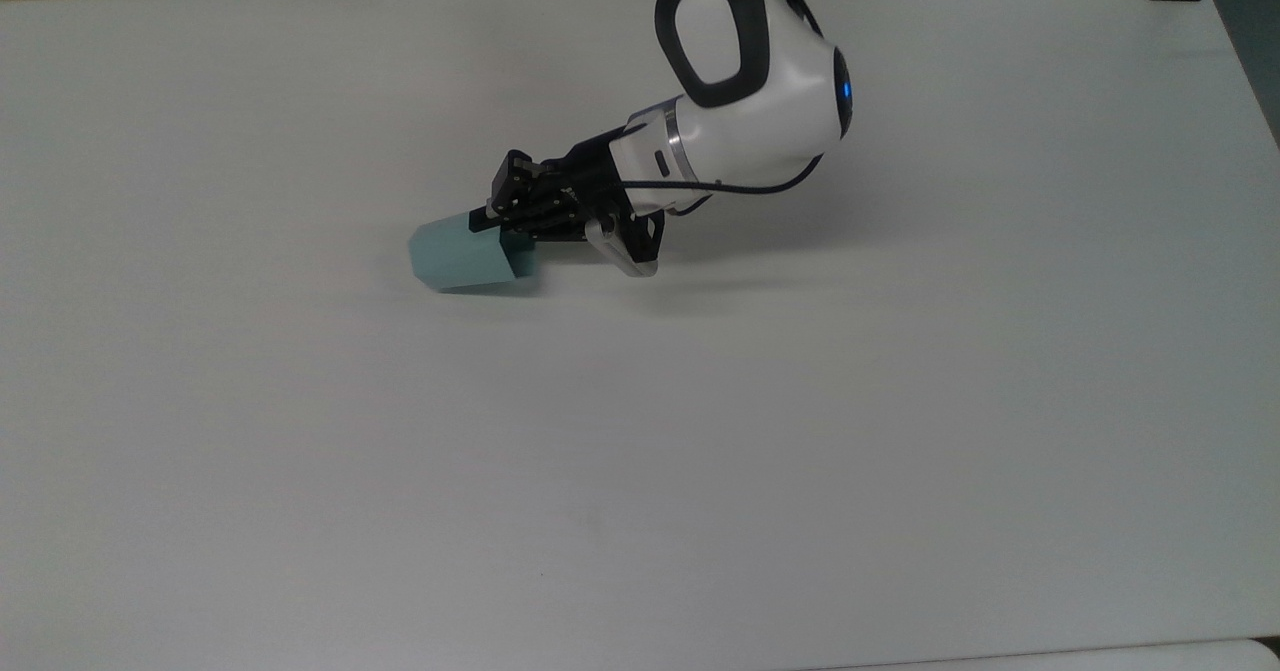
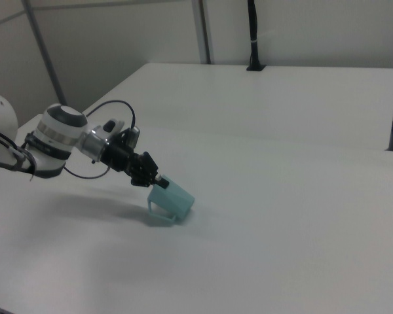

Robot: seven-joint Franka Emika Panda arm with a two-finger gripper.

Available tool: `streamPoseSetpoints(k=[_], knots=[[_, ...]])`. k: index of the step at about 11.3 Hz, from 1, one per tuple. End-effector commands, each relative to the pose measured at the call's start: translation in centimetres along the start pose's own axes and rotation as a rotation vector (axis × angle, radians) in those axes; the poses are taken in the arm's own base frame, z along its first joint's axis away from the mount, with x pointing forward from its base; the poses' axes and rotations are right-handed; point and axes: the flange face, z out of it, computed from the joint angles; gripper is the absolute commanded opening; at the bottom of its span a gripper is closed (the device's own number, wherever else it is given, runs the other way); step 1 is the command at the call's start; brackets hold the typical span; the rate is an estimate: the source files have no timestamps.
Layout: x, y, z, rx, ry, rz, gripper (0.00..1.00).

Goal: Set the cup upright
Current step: 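Lift and rotate the held cup so its base faces the table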

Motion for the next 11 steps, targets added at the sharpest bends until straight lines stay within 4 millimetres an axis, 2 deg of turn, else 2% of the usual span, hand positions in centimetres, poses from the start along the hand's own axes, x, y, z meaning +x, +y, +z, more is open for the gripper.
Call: streamPoseSetpoints(k=[1,3,5,6,8,9,11], knots=[[0.1,6.8,-4.6,0.217,0.008,0.047,0.00],[-0.6,10.6,-7.0,0.382,-0.015,0.061,0.00],[-1.0,14.3,-7.5,0.530,-0.047,0.114,0.00],[-0.7,15.3,-7.0,0.608,-0.059,0.132,0.00],[0.0,15.7,-4.7,0.758,-0.093,0.162,0.00],[0.2,15.2,-3.4,0.827,-0.098,0.184,0.00],[-0.1,14.9,0.3,0.981,-0.117,0.287,0.00]])
